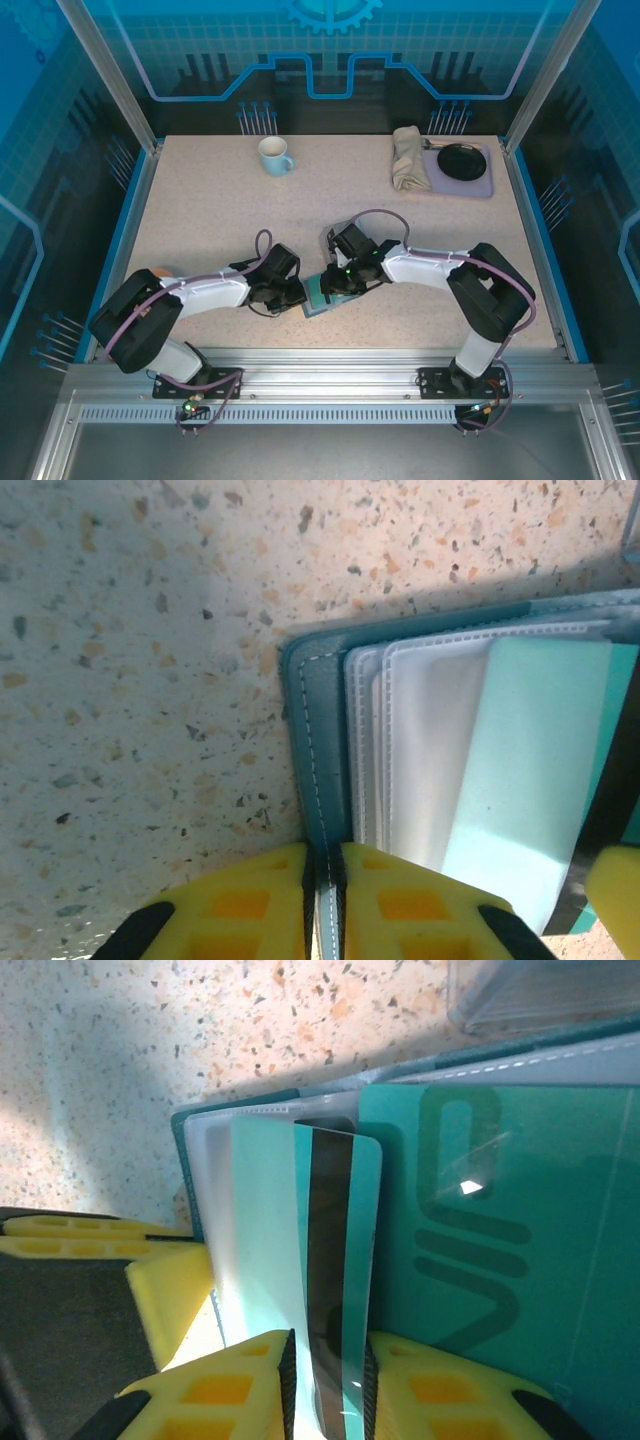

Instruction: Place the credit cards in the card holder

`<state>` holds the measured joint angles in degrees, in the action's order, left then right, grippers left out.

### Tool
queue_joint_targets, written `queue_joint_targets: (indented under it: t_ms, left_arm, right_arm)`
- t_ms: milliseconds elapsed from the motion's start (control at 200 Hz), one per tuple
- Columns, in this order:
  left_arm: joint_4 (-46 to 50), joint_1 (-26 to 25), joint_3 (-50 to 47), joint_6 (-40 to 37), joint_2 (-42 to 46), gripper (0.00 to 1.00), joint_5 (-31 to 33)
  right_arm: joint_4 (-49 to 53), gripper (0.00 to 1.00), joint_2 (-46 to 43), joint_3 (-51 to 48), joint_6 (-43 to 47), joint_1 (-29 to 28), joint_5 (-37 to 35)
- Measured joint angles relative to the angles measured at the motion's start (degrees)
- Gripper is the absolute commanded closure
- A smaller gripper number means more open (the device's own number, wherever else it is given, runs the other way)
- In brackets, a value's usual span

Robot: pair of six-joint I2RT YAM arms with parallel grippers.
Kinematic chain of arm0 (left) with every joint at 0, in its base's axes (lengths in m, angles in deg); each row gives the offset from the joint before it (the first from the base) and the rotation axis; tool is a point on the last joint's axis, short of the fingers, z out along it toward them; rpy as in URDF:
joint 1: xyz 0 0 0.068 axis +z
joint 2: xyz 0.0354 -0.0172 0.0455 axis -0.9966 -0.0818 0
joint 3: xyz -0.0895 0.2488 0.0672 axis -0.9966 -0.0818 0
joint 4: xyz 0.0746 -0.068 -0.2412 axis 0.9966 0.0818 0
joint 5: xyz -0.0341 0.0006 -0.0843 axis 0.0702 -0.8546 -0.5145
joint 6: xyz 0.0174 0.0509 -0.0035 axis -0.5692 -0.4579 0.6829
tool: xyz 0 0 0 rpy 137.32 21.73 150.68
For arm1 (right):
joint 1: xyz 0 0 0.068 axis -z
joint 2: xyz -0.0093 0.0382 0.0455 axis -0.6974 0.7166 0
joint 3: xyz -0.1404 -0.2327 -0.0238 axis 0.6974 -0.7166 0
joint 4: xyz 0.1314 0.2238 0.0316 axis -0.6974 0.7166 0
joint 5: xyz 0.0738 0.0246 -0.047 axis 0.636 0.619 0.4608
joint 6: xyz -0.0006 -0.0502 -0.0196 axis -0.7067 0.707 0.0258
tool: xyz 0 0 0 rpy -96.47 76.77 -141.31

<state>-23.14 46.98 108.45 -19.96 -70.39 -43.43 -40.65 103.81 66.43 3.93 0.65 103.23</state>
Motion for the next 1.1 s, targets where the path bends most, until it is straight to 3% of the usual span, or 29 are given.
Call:
queue_joint_targets:
  t_ms: [50,110,305,570,800,1100]
  left_arm:
    - [0.0,0.0,0.0,-0.2,0.0,0.9,0.0]
    - [0.2,0.0,0.0,-0.4,0.0,0.91,0.0]
    - [0.6,0.0,0.2,-3.2,0.1,0.95,0.2]
    - [2.4,-0.2,2.4,-10.3,-1.4,0.97,-0.3]
    - [3.3,-0.2,4.8,-13.2,-3.9,0.98,-1.8]
    - [3.3,-0.2,4.9,-13.4,-4.0,0.98,-2.0]
  right_arm:
    - [0.5,0.86,0.4,0.4,0.5,0.0,-0.2]
    - [0.5,0.88,0.8,0.5,0.6,0.0,-0.2]
    - [-1.4,0.85,-1.0,-2.0,-0.2,-0.5,-0.2]
    - [0.1,0.69,-9.5,-9.3,-2.4,-1.3,-1.1]
    - [0.6,0.69,-10.4,-8.6,-2.5,-0.6,-2.2]
    - [0.6,0.7,-4.0,-4.3,-2.5,-0.2,-4.2]
